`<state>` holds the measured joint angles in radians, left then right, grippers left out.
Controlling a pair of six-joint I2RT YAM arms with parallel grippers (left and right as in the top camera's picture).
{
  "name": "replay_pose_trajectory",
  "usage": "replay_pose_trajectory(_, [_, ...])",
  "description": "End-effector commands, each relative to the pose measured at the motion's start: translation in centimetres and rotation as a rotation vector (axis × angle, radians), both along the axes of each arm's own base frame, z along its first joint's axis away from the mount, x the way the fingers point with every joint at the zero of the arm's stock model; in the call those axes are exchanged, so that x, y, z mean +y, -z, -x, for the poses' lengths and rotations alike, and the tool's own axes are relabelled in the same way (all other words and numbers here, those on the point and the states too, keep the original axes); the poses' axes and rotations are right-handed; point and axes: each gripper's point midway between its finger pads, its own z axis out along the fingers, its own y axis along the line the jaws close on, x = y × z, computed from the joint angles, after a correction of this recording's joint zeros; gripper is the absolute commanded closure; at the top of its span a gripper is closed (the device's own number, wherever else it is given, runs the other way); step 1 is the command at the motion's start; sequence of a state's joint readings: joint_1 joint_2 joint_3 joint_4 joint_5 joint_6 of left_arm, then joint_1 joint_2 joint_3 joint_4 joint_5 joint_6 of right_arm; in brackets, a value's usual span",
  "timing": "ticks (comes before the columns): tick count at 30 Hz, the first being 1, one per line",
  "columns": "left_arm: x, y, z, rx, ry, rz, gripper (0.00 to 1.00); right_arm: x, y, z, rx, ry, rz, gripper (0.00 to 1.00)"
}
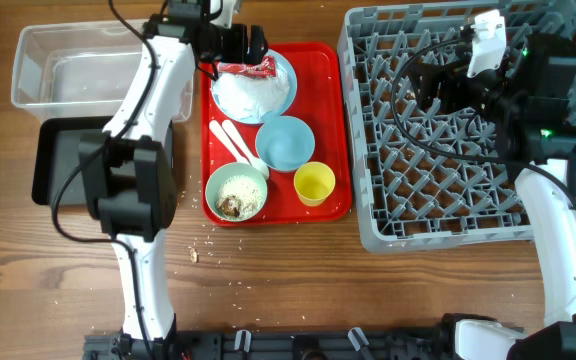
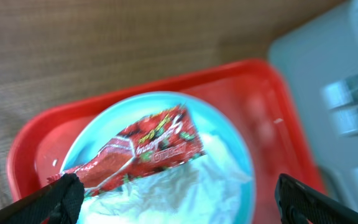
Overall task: Sort waste into correct bins and load items into the dishwasher rack
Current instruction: 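Grasp the red wrapper and tissue from the plate with left gripper, drop into clear bin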
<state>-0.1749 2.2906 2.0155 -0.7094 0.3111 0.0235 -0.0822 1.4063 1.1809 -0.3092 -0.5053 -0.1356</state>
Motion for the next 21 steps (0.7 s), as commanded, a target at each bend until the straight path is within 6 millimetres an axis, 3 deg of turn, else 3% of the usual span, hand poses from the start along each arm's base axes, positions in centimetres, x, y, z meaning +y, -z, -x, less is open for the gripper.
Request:
replay_pose_trajectory(1, [-0.8, 5.4, 0.3, 0.024, 0.114, -0.152, 0.0, 0.2, -0.6, -0.3, -0.008, -0.016, -0.02, 0.0])
replay_pose_trajectory(7, [-1.5, 11.1, 0.2, 0.018, 0.248, -0.255, 0.0, 0.3, -0.5, -0.2, -0.001, -0.017, -0.02, 0.0])
replay_pose_trajectory(8, [-1.5, 11.9, 0.2, 0.02, 0.266, -0.264, 0.04, 0.3, -0.5, -0.2, -0.001, -0.017, -0.02, 0.0])
replay_pose_trajectory(9, [-1.5, 12.6, 0.4, 0.031, 0.269, -0.266, 0.17, 0.3, -0.5, -0.2, 0.0, -0.017, -0.02, 0.0])
replay_pose_trajectory(10, [-1.5, 13.1, 0.5, 0.041, 0.27, -0.267, 0.38, 0.4, -0.4, -0.1, 0.003, -0.019, -0.021, 0.0])
replay_pose_trajectory(11, [-1.4, 13.7, 0.7, 0.052, 0.272, -0.268, 0.7, 0.4, -0.3, -0.1, 0.007, -0.019, -0.02, 0.0])
replay_pose_trajectory(12, [-1.4, 13.8, 0.9, 0.061, 0.272, -0.268, 0.94, 0.3, -0.3, -0.1, 0.009, -0.017, -0.021, 0.0])
replay_pose_trajectory(14, [-1.4, 13.6, 0.9, 0.064, 0.265, -0.264, 0.96, 0.3, -0.1, 0.0, 0.019, -0.016, -0.021, 0.0])
replay_pose_trajectory(16, [-1.6, 12.0, 0.3, 0.048, 0.209, -0.236, 0.96, 0.1, 0.1, 0.0, 0.026, -0.006, -0.015, 0.0])
replay_pose_trajectory(19, [-0.6, 2.6, -1.7, -0.059, 0.031, -0.134, 0.96, 0.1, 0.2, 0.1, 0.037, 0.001, -0.027, 0.0])
replay_pose_trajectory(21, [0.9, -3.2, -1.5, -0.112, -0.051, -0.085, 0.96, 0.1, 0.2, 0.1, 0.041, 0.006, -0.035, 0.0])
